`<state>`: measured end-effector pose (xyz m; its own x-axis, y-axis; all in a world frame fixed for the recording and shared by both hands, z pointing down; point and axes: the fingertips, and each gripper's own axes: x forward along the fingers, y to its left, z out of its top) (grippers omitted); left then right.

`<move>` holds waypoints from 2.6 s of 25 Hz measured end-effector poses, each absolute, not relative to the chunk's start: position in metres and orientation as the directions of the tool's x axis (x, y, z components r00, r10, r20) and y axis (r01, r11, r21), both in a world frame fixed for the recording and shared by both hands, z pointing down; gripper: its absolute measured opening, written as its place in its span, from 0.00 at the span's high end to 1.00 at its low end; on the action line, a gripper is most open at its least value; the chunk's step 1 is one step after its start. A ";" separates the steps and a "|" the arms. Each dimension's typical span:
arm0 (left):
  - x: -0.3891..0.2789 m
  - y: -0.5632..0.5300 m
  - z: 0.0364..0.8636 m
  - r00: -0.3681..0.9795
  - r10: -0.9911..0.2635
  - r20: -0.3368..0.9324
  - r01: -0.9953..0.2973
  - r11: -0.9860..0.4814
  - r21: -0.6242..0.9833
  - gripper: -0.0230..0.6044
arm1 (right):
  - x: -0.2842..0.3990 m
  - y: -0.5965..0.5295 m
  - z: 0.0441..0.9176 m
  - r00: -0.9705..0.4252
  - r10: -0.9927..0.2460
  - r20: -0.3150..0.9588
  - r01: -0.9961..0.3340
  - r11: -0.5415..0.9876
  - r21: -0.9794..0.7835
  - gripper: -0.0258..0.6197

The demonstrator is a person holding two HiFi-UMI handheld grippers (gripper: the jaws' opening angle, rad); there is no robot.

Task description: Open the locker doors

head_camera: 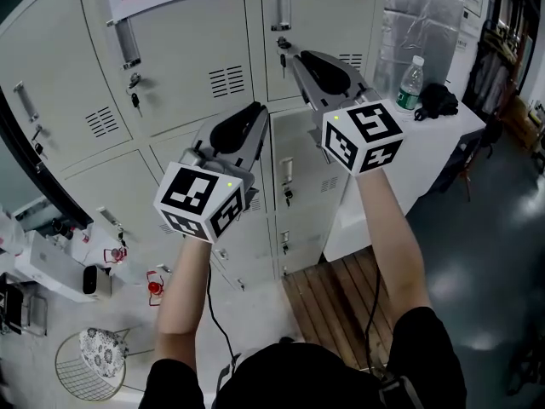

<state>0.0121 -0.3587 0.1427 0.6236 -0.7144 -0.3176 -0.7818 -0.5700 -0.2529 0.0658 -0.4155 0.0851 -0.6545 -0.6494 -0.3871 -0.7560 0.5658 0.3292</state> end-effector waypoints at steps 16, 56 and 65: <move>0.007 -0.368 0.137 0.614 -0.725 -0.313 -0.789 -0.545 -0.284 0.93 | 0.043 -0.470 0.049 -0.653 -0.673 -0.348 -0.754 0.533 0.384 0.80; -0.026 -0.352 0.148 0.589 -0.745 -0.312 -0.808 -0.529 -0.261 0.93 | 0.018 -0.520 0.043 -0.617 -0.753 -0.230 -0.774 0.526 0.353 0.74; -0.026 -0.350 0.157 0.598 -0.738 -0.313 -0.802 -0.545 -0.245 0.93 | 0.021 -0.501 0.044 -0.625 -0.747 -0.227 -0.765 0.526 0.372 0.68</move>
<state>-0.0260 -0.3497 0.1569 0.5978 -0.7378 -0.3135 -0.8016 -0.5453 -0.2452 0.0211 -0.5015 0.0442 -0.6245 -0.7471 -0.2274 -0.7648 0.5261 0.3719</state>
